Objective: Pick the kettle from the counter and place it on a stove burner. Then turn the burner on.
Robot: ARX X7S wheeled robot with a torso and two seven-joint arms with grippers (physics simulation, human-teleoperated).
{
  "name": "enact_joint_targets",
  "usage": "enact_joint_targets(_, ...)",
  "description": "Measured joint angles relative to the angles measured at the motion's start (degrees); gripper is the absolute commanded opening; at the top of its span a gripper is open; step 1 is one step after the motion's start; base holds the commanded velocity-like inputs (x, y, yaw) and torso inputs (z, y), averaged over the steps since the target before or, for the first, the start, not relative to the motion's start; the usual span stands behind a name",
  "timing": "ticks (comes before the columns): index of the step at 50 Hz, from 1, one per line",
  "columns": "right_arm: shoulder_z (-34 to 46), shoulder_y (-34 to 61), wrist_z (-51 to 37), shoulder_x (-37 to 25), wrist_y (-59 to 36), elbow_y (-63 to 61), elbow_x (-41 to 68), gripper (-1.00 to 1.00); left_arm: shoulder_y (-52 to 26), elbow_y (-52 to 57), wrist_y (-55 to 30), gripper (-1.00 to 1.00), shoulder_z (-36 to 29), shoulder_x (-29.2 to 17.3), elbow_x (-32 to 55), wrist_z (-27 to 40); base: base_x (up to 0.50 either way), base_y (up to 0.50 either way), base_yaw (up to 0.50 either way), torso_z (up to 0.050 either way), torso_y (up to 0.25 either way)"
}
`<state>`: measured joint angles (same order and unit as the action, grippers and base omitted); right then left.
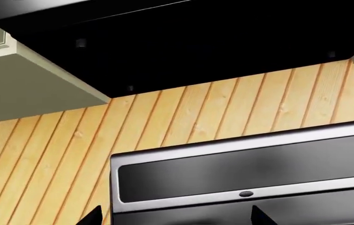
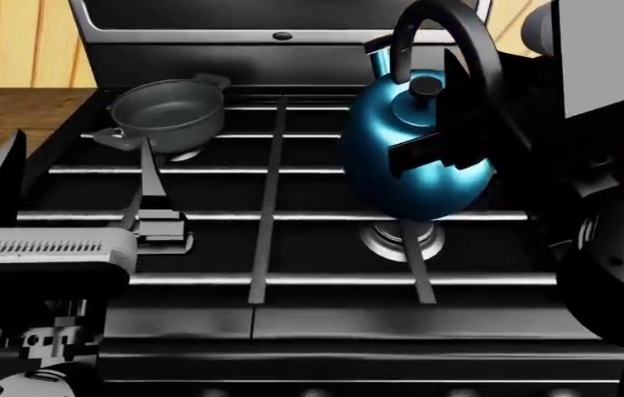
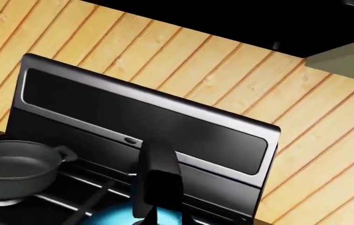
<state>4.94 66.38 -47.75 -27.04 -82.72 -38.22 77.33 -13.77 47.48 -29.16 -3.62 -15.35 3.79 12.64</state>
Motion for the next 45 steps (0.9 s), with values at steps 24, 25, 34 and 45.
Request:
enact_joint_targets(24, 1.4, -1.9, 0.8, -1.0, 3.4, 0.3, 0.0, -1.0, 0.0, 0.2, -0.1, 1.0, -0.4, -0.5, 0.5, 0.7, 0.0, 0.0, 0.0, 0.0, 0.001)
enact_joint_targets(25, 1.4, -2.1, 0.8, -1.1, 3.5, 0.3, 0.1, -1.0, 0.0, 0.3, -0.1, 1.0, -0.4, -0.5, 0.5, 0.7, 0.0, 0.0, 0.0, 0.0, 0.01)
enact_joint_targets(34, 1.1, -3.2, -0.5, -1.8, 3.5, 0.6, 2.0, -1.0, 0.0, 0.2, 0.0, 1.0, -0.6, -0.7, 0.6, 1.0, 0.0, 0.0, 0.0, 0.0, 0.001)
enact_joint_targets(45, 1.1, -5.0, -0.5, -2.8, 4.4, 0.5, 2.3, -1.0, 0.0, 0.2, 0.1, 1.0, -0.8, -0.9, 0.8, 1.3, 0.0, 0.0, 0.0, 0.001, 0.001)
